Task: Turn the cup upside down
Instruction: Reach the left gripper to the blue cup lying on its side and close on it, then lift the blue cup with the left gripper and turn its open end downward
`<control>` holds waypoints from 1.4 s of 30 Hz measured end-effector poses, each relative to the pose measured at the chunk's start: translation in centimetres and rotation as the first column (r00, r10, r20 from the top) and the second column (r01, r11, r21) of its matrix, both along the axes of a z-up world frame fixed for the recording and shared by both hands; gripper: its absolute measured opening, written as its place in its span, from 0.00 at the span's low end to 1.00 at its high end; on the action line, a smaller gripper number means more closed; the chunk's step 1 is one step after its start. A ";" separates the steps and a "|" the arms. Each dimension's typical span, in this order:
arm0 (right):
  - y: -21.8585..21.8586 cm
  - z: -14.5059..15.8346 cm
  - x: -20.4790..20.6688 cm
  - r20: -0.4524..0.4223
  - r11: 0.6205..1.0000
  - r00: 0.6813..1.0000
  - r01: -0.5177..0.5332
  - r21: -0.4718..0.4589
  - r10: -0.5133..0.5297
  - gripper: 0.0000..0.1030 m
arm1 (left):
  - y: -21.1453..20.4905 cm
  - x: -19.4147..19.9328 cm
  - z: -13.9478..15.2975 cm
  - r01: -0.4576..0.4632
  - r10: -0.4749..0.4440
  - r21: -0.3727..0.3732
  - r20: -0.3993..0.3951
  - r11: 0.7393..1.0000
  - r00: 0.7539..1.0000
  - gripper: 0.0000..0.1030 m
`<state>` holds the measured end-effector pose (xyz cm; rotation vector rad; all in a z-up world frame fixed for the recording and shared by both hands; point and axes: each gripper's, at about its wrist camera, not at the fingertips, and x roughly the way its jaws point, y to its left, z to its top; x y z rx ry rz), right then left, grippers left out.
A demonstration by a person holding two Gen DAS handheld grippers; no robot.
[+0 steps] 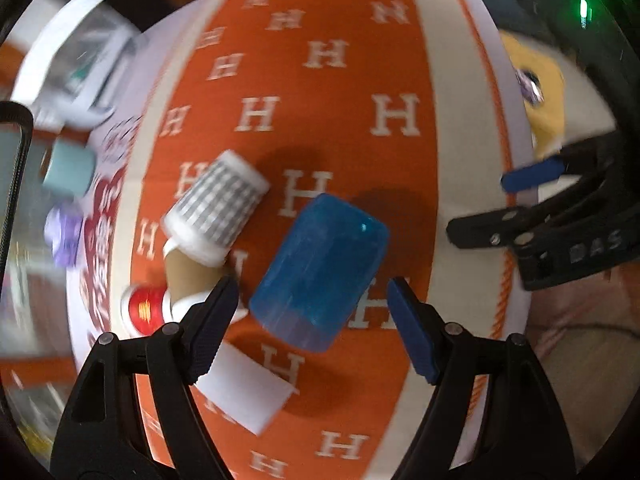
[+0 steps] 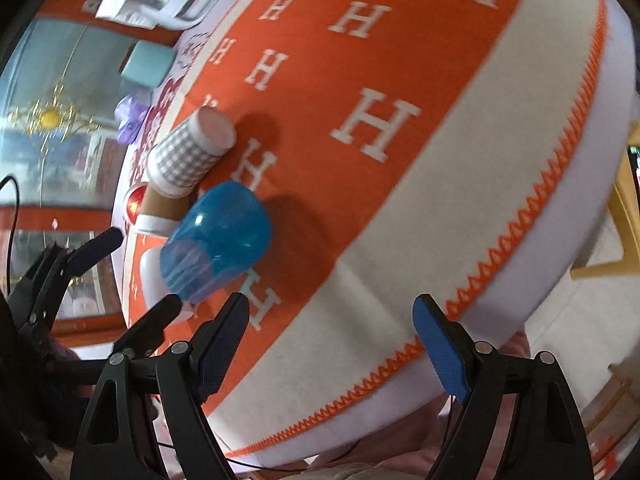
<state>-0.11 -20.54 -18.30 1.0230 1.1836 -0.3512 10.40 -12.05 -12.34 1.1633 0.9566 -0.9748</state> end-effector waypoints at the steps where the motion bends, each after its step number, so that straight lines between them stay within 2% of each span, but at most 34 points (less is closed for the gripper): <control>1: 0.0 -0.3 -0.3 0.000 1.000 1.000 0.018 0.002 -0.018 0.83 | -0.5 -0.3 -0.7 0.045 -0.045 0.023 -0.003 0.999 0.999 0.72; 4: -0.2 -0.5 -1.3 0.002 0.999 0.999 0.054 0.003 -0.054 0.83 | -1.4 -0.9 -2.7 0.134 -0.133 0.080 -0.021 0.988 0.991 0.72; 8: -0.4 -0.8 -2.3 0.002 0.995 0.995 0.095 -0.003 -0.095 0.83 | -2.5 -0.9 -5.9 0.181 -0.180 0.159 -0.021 0.971 0.983 0.72; 12: -0.6 -0.7 -3.3 0.001 0.993 0.993 0.117 -0.011 -0.117 0.83 | -3.3 -0.8 -7.4 0.195 -0.201 0.170 0.020 0.966 0.979 0.70; 17: -0.7 -0.9 -3.6 0.004 0.992 0.992 0.122 -0.017 -0.122 0.83 | -3.4 -0.8 -7.7 0.195 -0.202 0.164 0.026 0.967 0.979 0.69; 24: -1.3 0.2 -3.9 0.027 0.994 0.995 0.101 -0.027 -0.101 0.83 | -2.9 -0.4 -5.9 0.117 -0.122 0.160 0.027 0.980 0.992 0.66; 28: -1.8 1.2 -3.6 0.041 0.996 0.996 0.078 -0.035 -0.077 0.83 | -2.3 0.5 -4.1 0.025 -0.020 0.149 -0.034 0.988 0.999 0.64; 32: -2.2 2.4 -2.8 0.071 0.998 0.997 0.040 -0.045 -0.037 0.83 | -1.4 1.1 -3.1 -0.083 0.098 0.164 -0.088 0.983 0.991 0.63; 34: -2.6 2.9 -2.2 0.085 0.999 0.996 0.011 -0.044 -0.007 0.83 | -0.8 1.8 -2.5 -0.154 0.175 0.170 -0.113 0.973 0.978 0.63; 36: -2.9 3.3 -1.8 0.091 0.999 0.996 -0.017 -0.037 0.020 0.83 | 0.0 2.4 -2.0 -0.233 0.262 0.174 -0.163 0.957 0.951 0.62; 40: -3.6 4.0 -0.1 0.101 0.995 0.990 -0.097 -0.036 0.100 0.83 | 1.3 2.9 -1.1 -0.381 0.415 0.180 -0.230 0.907 0.880 0.61; 42: -4.0 4.2 0.3 0.107 0.991 0.985 -0.128 -0.042 0.132 0.83 | 1.9 2.9 -1.0 -0.449 0.486 0.190 -0.260 0.873 0.835 0.61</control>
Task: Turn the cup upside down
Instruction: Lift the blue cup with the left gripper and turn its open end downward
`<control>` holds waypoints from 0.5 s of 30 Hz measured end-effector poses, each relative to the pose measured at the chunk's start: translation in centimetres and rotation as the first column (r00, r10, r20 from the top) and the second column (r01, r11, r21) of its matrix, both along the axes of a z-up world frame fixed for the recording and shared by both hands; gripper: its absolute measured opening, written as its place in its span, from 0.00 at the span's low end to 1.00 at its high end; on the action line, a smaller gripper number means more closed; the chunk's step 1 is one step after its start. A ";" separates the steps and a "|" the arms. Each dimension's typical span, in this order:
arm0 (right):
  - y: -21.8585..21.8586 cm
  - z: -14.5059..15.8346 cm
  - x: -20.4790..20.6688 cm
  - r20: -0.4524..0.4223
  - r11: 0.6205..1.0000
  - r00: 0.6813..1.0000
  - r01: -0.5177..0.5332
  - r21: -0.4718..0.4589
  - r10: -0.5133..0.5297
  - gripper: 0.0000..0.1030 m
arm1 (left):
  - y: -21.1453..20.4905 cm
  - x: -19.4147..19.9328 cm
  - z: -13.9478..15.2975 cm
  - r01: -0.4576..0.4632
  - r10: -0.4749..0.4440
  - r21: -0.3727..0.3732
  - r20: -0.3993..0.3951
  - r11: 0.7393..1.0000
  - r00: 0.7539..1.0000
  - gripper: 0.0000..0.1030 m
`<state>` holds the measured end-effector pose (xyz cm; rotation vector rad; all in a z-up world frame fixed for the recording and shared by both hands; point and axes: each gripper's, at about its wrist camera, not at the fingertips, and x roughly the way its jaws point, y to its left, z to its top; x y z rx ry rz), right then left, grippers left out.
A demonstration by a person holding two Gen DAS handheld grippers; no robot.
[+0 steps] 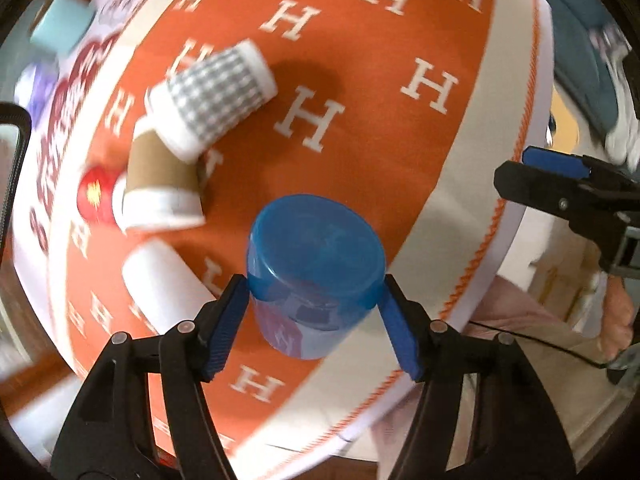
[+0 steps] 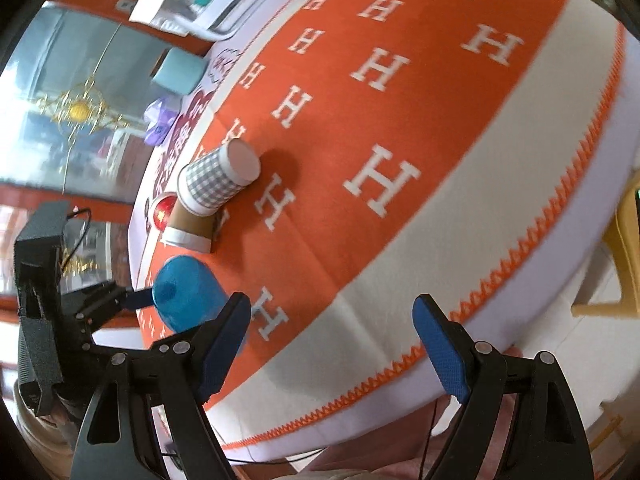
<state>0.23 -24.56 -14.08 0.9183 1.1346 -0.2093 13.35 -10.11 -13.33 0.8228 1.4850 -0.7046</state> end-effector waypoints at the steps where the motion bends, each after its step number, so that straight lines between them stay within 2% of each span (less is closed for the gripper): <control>1: -0.2 0.1 0.3 0.001 1.000 1.000 -0.015 0.000 0.015 0.83 | 0.2 0.0 -0.1 -0.035 0.035 -0.002 -0.018 0.999 0.999 0.61; 4: -0.8 0.2 1.1 -0.002 0.997 0.997 -0.071 0.007 0.071 0.83 | 1.0 0.2 -0.5 -0.162 0.161 -0.003 -0.085 0.987 0.983 0.60; 7: -0.8 0.2 2.2 -0.003 0.990 0.990 -0.143 0.009 0.143 0.83 | 2.0 0.3 -0.6 -0.287 0.282 -0.012 -0.145 0.958 0.948 0.60; 8: -0.8 0.2 2.4 -0.003 0.987 0.987 -0.162 0.009 0.162 0.83 | 2.3 0.3 -0.6 -0.330 0.321 -0.019 -0.180 0.944 0.930 0.60; 9: -0.8 0.1 2.7 -0.003 0.984 0.984 -0.181 0.009 0.181 0.83 | 2.7 0.4 -0.8 -0.400 0.383 -0.026 -0.243 0.916 0.891 0.60; 11: -0.7 -0.1 3.1 -0.005 0.977 0.977 -0.215 0.011 0.215 0.83 | 3.2 0.4 -1.3 -0.475 0.448 -0.028 -0.291 0.879 0.845 0.59; 14: -0.9 -0.5 3.6 -0.015 0.969 0.969 -0.246 0.016 0.247 0.83 | 3.5 0.7 -1.8 -0.557 0.523 -0.046 -0.286 0.829 0.803 0.59; 15: -1.0 -0.7 3.7 -0.020 0.967 0.967 -0.256 0.017 0.256 0.83 | 3.7 1.1 -2.2 -0.606 0.566 -0.050 -0.302 0.794 0.767 0.59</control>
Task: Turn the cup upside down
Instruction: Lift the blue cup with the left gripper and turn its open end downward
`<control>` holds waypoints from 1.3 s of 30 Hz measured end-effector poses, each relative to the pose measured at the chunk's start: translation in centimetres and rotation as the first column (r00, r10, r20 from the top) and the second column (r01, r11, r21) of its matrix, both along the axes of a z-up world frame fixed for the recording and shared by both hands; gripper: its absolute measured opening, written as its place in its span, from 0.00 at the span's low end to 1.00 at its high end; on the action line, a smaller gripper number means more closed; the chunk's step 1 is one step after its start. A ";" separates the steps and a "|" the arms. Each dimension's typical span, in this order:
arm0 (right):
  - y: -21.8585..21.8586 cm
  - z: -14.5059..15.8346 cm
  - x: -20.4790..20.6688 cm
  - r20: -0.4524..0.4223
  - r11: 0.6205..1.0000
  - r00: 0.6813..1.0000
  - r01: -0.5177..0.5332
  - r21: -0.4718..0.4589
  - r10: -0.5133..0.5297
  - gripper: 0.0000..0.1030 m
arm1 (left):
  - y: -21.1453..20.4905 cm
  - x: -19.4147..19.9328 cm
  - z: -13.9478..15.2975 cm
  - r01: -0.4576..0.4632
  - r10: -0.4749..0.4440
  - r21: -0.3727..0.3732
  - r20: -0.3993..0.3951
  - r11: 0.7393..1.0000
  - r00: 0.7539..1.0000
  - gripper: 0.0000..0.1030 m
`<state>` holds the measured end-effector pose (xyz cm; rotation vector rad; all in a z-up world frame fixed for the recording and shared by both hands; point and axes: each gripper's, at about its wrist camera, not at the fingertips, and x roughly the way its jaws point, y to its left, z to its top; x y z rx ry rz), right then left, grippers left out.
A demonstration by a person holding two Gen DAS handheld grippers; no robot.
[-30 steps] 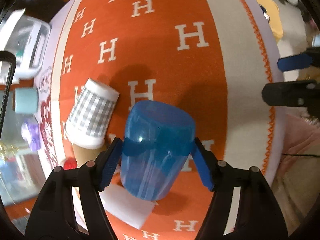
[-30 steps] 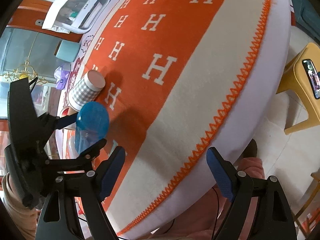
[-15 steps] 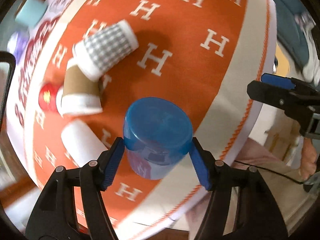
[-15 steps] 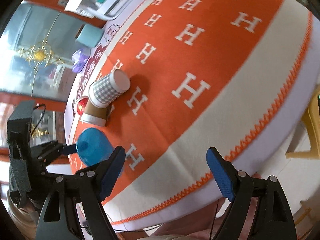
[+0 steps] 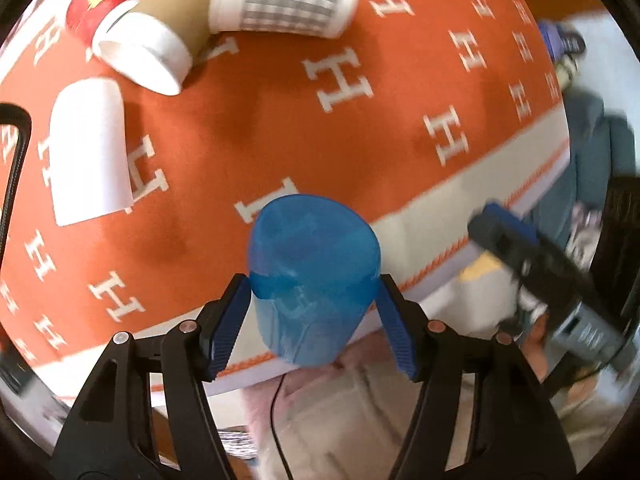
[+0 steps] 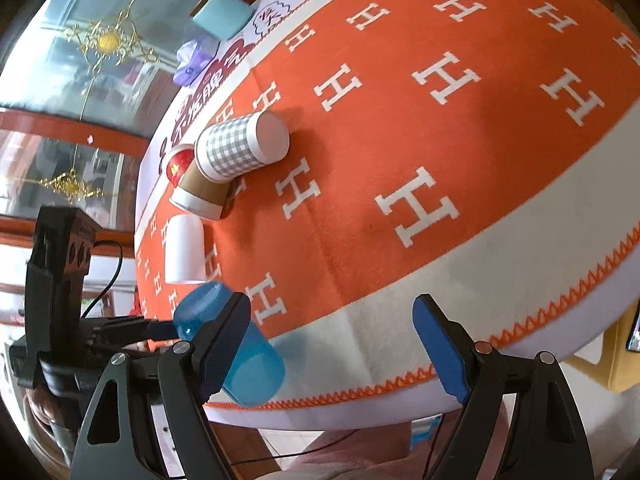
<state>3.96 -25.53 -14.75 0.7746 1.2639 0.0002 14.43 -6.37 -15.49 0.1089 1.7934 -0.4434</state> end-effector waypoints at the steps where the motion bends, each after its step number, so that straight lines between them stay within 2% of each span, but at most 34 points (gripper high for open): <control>1: 0.0 -0.2 0.2 -0.004 1.000 1.000 -0.007 0.000 0.007 0.83 | 0.4 0.5 -0.4 -0.041 0.041 -0.009 -0.008 0.999 0.999 0.59; 5: 0.2 -1.1 0.7 -0.023 0.999 0.999 -0.040 0.004 0.040 0.83 | 2.3 1.7 -2.9 -0.193 0.193 -0.003 -0.031 0.981 0.981 0.59; 6: 0.3 -1.3 0.8 -0.028 0.999 0.998 -0.047 0.007 0.048 0.83 | 2.8 1.9 -3.2 -0.238 0.237 -0.026 -0.041 0.971 0.971 0.59; 12: 1.2 -2.2 1.8 -0.054 0.995 0.994 -0.099 0.019 0.100 0.83 | 4.2 2.8 -3.2 -0.322 0.321 -0.070 -0.032 0.944 0.947 0.59; 16: 2.2 -2.3 2.2 -0.052 0.990 0.989 -0.137 0.021 0.137 0.83 | 4.4 2.7 -3.1 -0.307 0.309 -0.091 0.014 0.948 0.951 0.60; 23: 3.1 -2.0 2.7 -0.051 0.986 0.985 -0.165 0.021 0.166 0.83 | 4.5 2.0 -2.8 -0.301 0.306 -0.115 0.023 0.947 0.952 0.66; 26: 3.4 -1.7 2.8 -0.045 0.984 0.983 -0.177 0.025 0.178 0.83 | 4.8 1.7 -2.0 -0.293 0.299 -0.136 0.024 0.946 0.954 0.70; 34: 4.9 -0.8 3.1 -0.028 0.974 0.974 -0.223 0.030 0.223 0.83 | 6.3 0.7 -0.1 -0.266 0.282 -0.160 0.088 0.951 0.955 0.70; 39: 5.1 -0.9 3.1 -0.036 0.976 0.976 -0.217 0.002 0.217 0.83 | 6.8 -0.4 0.1 -0.223 0.244 -0.160 0.127 0.962 0.961 0.56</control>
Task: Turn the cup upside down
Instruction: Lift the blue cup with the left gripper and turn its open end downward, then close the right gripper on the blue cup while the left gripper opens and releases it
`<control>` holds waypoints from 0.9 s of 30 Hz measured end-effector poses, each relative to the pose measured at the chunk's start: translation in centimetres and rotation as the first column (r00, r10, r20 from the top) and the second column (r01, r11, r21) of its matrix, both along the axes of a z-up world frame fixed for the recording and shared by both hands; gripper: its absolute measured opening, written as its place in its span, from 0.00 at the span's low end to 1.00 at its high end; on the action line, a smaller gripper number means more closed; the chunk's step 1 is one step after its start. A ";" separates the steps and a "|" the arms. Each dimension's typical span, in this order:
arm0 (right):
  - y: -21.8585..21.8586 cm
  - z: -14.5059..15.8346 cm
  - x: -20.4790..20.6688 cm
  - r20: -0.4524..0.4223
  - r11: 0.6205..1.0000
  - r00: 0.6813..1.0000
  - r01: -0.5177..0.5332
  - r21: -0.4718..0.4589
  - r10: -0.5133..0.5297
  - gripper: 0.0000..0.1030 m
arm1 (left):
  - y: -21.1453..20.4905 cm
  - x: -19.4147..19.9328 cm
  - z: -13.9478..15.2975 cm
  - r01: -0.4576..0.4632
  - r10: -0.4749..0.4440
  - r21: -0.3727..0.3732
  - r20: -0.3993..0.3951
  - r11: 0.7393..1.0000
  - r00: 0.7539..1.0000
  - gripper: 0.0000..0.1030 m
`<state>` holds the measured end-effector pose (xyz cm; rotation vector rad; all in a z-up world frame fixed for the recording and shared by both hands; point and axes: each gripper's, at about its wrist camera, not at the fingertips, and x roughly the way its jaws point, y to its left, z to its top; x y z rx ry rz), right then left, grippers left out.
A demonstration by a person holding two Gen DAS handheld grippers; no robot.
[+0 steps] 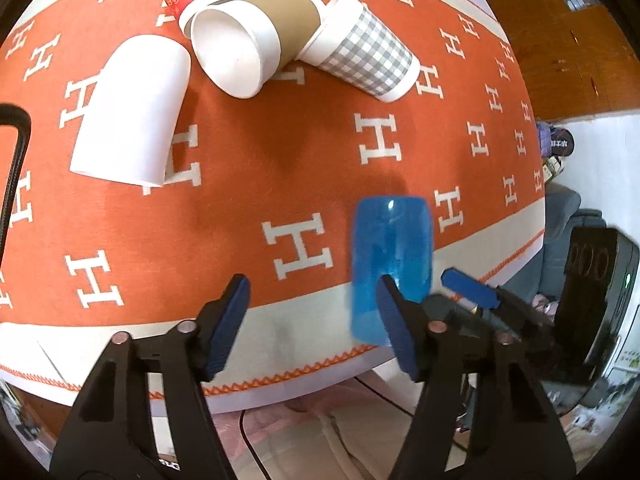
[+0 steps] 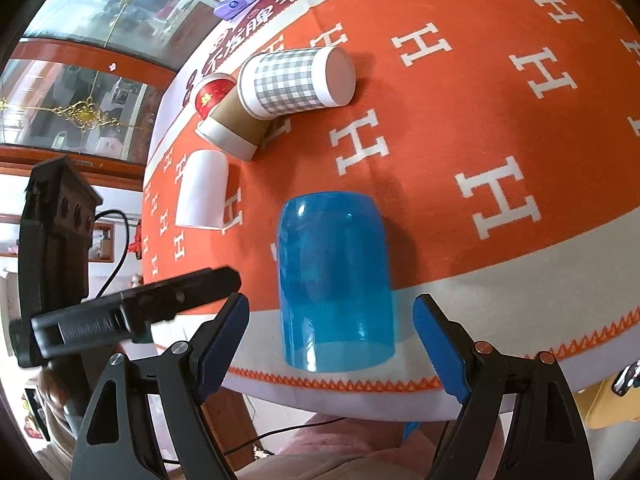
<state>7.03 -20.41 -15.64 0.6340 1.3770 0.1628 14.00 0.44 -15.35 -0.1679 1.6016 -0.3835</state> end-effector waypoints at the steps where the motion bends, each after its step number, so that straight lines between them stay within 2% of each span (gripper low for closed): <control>1: 0.1 -0.2 0.0 -0.003 1.000 1.000 0.000 -0.023 0.000 0.83 | 0.2 -0.2 -0.2 0.006 -0.006 0.002 -0.001 1.000 1.000 0.53; 3: 0.1 -0.8 0.0 -0.015 0.999 1.000 -0.004 -0.051 0.003 0.81 | 0.0 -0.8 -0.6 0.016 -0.016 0.003 -0.002 1.000 1.000 0.50; 6: 0.4 -1.5 0.1 -0.031 0.999 0.999 -0.012 -0.035 0.011 0.79 | 0.1 -1.4 -0.9 0.021 -0.021 0.000 0.002 1.000 1.000 0.50; 17: 1.5 -1.4 0.1 -0.029 0.998 0.999 -0.033 -0.047 0.032 0.78 | 1.0 -2.2 -1.0 0.010 -0.011 0.010 0.019 1.000 1.000 0.50; 23: 1.8 -0.9 0.3 -0.032 0.998 0.998 -0.057 -0.007 0.056 0.80 | 1.9 -2.2 -0.3 -0.012 0.011 0.020 0.053 1.000 0.999 0.50; 27: 2.2 -0.5 0.5 -0.022 0.997 0.996 -0.083 0.001 0.083 0.81 | 2.3 -2.6 0.5 -0.011 0.005 0.046 0.115 0.999 0.993 0.54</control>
